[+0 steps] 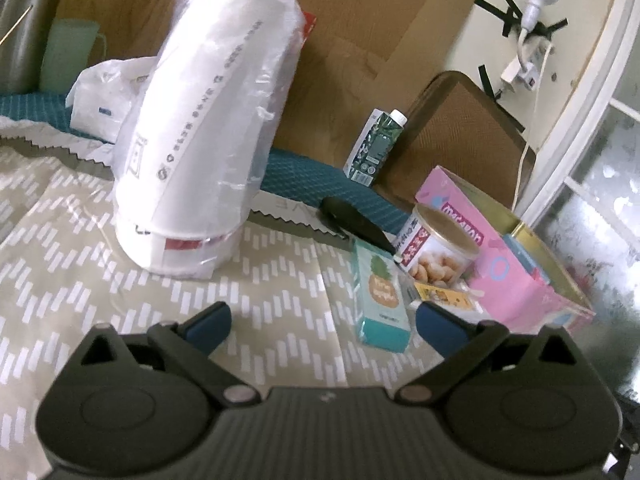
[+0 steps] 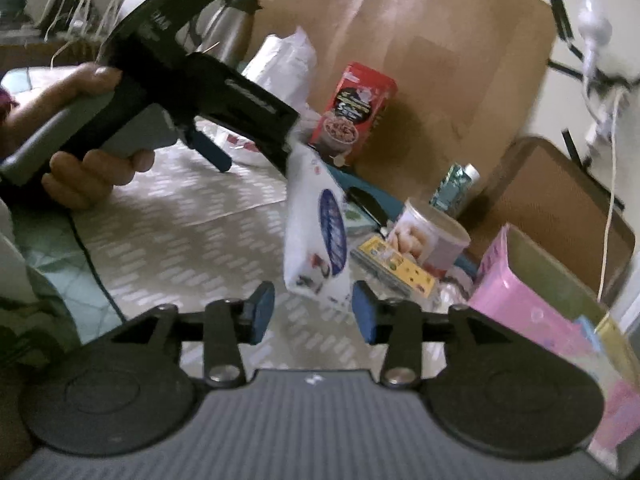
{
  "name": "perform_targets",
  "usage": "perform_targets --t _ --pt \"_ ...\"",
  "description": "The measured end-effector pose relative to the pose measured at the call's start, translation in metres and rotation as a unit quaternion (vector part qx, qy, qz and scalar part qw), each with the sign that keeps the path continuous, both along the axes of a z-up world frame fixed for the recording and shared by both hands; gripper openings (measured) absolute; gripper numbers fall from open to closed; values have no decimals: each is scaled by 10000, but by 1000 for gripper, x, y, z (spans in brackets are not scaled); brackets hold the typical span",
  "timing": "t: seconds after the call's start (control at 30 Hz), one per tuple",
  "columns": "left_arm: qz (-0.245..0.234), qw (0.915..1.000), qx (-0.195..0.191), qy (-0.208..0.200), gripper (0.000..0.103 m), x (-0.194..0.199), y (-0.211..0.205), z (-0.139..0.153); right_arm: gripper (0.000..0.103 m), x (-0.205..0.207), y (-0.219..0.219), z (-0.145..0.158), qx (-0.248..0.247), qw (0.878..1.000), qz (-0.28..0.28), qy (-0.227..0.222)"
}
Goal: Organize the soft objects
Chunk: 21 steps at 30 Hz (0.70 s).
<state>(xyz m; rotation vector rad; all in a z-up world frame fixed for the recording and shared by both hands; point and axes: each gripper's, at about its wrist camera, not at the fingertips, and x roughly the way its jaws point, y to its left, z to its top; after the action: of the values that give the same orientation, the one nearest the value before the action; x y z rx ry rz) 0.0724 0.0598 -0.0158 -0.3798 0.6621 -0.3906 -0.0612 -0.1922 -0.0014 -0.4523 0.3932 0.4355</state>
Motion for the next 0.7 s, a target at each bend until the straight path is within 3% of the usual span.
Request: perform_targets --t 0.2,0.43,0.6,0.7 --pt "-362 9992 15 -164 100 -8 -10 5 62 0 -25 2 825 9953 -248 444" --pt "-648 9971 -155 360 101 -13 -20 5 65 0 -35 -3 1147 9914 -193 607" --pt "-1050 9928 315 488 95 -22 -52 7 68 15 -36 -3 1521 9831 70 1015" --pt "-1261 9884 801 263 89 -32 -79 7 65 32 -26 -11 1471 9807 81 1288"
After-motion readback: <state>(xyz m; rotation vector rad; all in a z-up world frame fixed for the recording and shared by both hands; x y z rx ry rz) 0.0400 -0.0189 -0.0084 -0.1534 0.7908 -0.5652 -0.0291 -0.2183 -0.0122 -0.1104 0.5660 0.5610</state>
